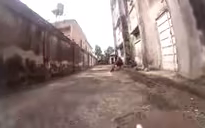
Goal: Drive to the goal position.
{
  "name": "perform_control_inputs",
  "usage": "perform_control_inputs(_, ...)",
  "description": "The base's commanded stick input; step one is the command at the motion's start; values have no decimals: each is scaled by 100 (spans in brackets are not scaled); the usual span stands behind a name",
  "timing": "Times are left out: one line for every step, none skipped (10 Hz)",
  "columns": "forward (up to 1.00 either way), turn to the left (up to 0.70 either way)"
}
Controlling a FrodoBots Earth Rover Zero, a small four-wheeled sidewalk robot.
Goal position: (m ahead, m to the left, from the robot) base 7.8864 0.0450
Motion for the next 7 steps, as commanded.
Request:
perform_control_inputs(85, 31)
perform_control_inputs(85, 34)
perform_control_inputs(85, 34)
perform_control_inputs(85, 15)
perform_control_inputs(85, 3)
perform_control_inputs(85, 0)
perform_control_inputs(85, 0)
